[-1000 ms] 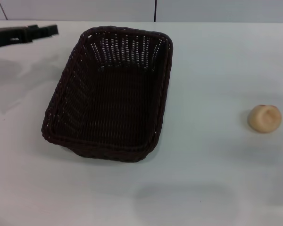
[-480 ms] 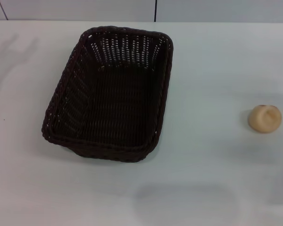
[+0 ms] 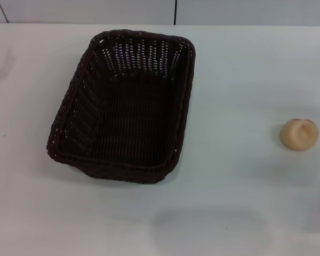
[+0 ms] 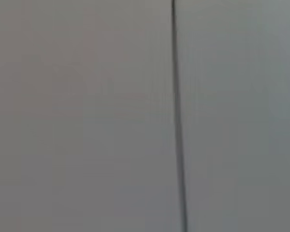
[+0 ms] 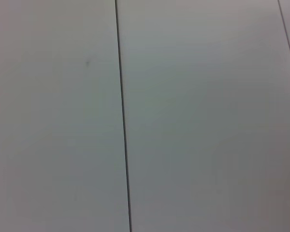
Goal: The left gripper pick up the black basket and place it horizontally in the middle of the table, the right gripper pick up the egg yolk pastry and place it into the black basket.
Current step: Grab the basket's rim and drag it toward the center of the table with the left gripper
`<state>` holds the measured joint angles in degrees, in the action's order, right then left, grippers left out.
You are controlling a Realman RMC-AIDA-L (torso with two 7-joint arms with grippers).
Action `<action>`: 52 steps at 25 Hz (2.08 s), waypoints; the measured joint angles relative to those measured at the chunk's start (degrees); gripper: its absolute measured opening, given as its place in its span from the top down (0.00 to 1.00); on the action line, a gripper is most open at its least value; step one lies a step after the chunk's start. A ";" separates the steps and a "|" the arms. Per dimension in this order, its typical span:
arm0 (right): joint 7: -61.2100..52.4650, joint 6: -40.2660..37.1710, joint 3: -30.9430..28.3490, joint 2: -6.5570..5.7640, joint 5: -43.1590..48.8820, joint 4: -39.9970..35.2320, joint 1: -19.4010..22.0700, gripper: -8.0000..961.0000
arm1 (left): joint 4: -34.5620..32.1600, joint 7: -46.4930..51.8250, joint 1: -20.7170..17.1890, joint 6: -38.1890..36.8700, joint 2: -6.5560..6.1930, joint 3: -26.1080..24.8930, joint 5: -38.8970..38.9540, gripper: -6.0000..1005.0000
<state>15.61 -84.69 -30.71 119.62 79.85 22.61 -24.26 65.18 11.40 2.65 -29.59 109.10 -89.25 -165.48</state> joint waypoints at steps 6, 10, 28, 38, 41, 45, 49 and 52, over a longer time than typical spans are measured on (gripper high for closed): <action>0.07 0.00 0.18 0.00 0.28 -0.02 0.09 0.13 | 16.57 -14.93 -1.24 30.05 5.52 -6.17 0.09 0.27; 0.06 0.01 0.26 0.00 0.44 -0.02 0.28 0.13 | 22.49 -15.72 0.48 43.95 5.31 -6.42 0.34 0.27; -0.33 0.04 0.28 0.00 0.66 -0.07 0.35 0.14 | 33.75 -28.61 14.86 88.75 8.35 -14.03 12.09 0.28; -0.37 0.48 -0.21 -0.13 0.30 -0.77 0.09 0.14 | 38.56 -27.06 19.34 103.95 8.79 -14.99 12.24 0.28; -0.39 0.50 -0.12 -0.15 0.30 -0.99 0.07 0.14 | 38.06 -25.87 20.21 106.14 8.81 -14.77 11.65 0.28; -0.41 0.55 -0.07 -0.19 0.44 -1.25 0.00 0.14 | 36.12 -23.88 20.72 107.40 8.84 -14.38 10.01 0.28; -0.41 0.61 -0.04 -0.26 0.51 -1.36 -0.04 0.14 | 33.97 -22.36 20.81 107.90 8.90 -13.31 9.31 0.28; -0.41 0.61 0.01 -0.26 0.54 -1.43 -0.09 0.14 | 32.83 -21.09 20.39 108.17 8.96 -12.04 9.52 0.28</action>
<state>15.20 -84.08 -30.70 119.35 80.39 21.18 -24.34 98.01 -9.69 23.05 78.58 118.06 -101.29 -155.96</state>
